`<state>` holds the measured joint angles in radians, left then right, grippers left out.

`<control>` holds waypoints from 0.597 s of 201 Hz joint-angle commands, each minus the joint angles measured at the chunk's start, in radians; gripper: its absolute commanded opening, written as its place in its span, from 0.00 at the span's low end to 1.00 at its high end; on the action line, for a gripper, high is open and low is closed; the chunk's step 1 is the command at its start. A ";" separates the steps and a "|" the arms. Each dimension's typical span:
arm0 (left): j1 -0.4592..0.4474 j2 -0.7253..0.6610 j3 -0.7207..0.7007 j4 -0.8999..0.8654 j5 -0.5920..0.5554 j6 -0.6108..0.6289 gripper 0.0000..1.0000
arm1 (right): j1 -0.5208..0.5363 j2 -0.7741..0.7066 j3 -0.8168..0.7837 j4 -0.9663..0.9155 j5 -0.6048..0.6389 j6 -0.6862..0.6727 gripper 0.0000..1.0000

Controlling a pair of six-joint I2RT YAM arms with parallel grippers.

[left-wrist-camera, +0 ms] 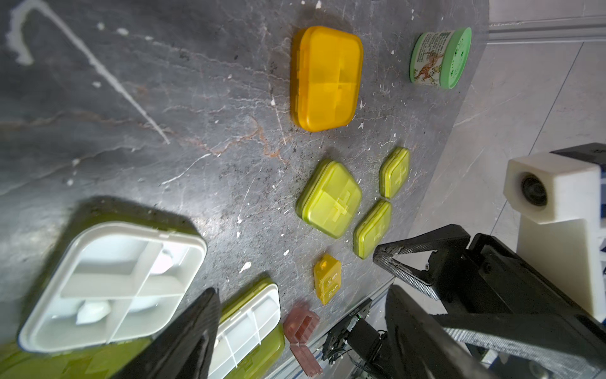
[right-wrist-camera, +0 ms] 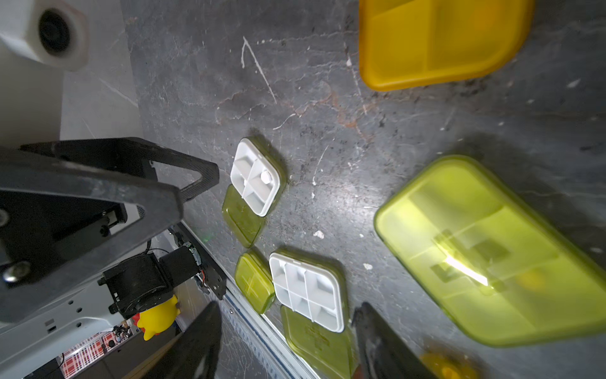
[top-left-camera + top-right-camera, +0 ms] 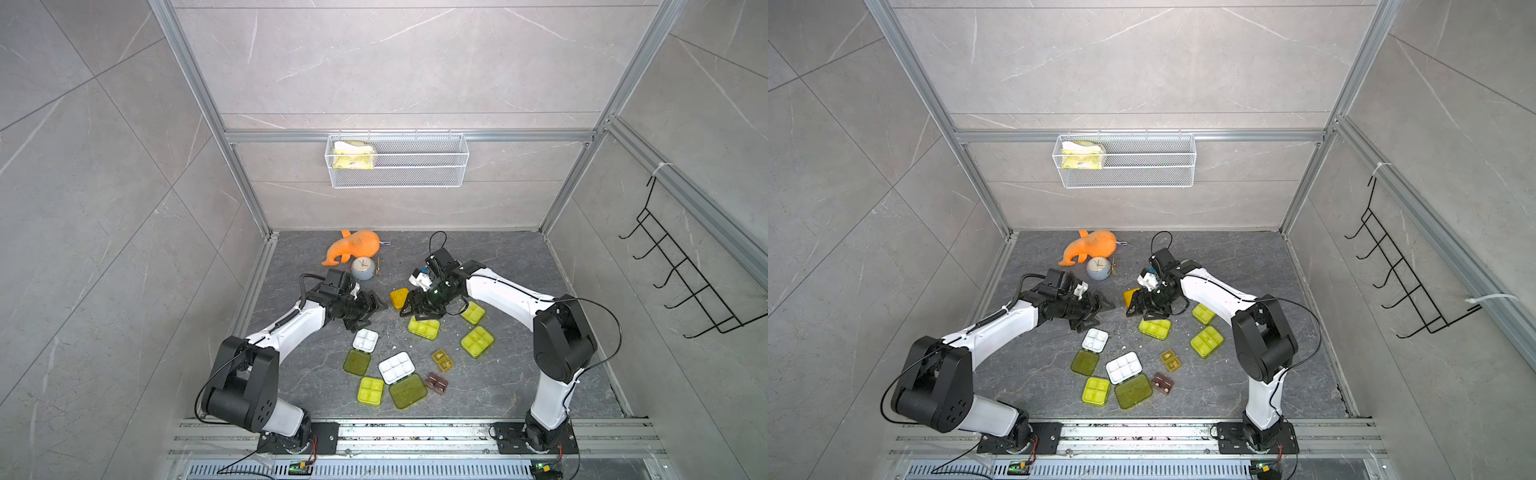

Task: Close pillboxes
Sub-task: Close the lid on the pillbox.

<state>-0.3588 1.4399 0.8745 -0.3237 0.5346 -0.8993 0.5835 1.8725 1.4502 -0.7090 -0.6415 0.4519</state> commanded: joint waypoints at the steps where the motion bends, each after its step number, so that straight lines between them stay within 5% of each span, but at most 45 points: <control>1: 0.006 -0.112 -0.064 0.038 -0.040 -0.106 0.83 | 0.001 0.035 0.064 -0.019 -0.041 -0.027 0.70; 57: 0.005 -0.425 -0.280 0.091 -0.183 -0.345 0.88 | 0.005 0.076 0.112 -0.047 -0.117 -0.082 0.72; 120: 0.006 -0.515 -0.373 0.038 -0.108 -0.253 0.91 | 0.029 0.062 0.136 -0.008 -0.065 0.024 0.73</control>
<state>-0.3573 0.9596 0.5571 -0.2794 0.3969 -1.1763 0.5922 1.9358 1.5490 -0.7143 -0.7265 0.4408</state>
